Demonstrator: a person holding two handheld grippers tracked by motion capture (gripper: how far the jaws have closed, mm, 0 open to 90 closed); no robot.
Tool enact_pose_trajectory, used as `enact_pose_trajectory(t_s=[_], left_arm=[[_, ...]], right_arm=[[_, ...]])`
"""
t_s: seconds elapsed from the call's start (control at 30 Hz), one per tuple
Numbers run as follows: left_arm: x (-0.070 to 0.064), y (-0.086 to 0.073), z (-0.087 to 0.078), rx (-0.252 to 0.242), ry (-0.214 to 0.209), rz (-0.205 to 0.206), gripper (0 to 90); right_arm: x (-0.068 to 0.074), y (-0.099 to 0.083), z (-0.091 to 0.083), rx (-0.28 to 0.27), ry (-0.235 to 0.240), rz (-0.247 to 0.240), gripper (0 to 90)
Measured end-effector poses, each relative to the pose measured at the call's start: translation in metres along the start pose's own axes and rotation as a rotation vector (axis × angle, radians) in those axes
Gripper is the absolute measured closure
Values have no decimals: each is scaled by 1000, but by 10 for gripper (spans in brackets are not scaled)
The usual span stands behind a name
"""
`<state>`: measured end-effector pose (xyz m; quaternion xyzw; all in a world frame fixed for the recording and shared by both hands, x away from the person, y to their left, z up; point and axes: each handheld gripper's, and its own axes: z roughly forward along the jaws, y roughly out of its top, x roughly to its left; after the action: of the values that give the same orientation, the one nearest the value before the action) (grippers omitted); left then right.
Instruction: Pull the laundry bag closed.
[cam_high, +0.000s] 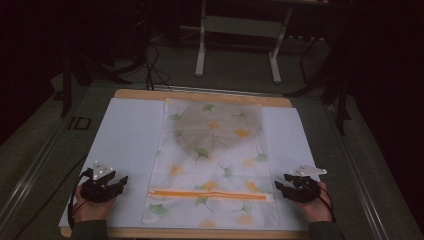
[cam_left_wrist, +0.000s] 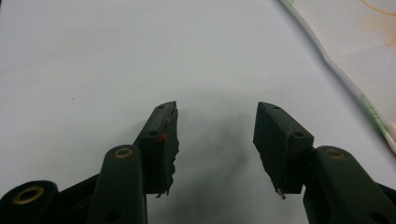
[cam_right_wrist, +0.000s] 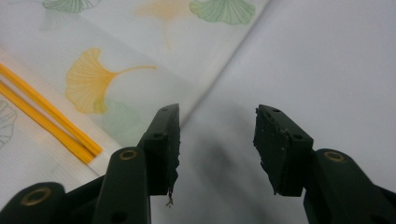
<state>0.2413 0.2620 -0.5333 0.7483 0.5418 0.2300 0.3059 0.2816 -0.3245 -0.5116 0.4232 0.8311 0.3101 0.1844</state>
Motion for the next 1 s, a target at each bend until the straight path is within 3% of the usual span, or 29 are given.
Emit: enact_pose_trajectory(t_s=[0.3, 0.57, 1.0], left_arm=[[0, 1, -1, 15, -19, 4, 517], [-1, 2, -2, 14, -9, 24, 523], [-3, 2, -3, 8, -13, 34, 531]], right_arm=[[18, 21, 10, 16, 59, -85, 496], [31, 39, 18, 30, 99, -136, 492], [58, 57, 38, 68, 155, -232, 479]])
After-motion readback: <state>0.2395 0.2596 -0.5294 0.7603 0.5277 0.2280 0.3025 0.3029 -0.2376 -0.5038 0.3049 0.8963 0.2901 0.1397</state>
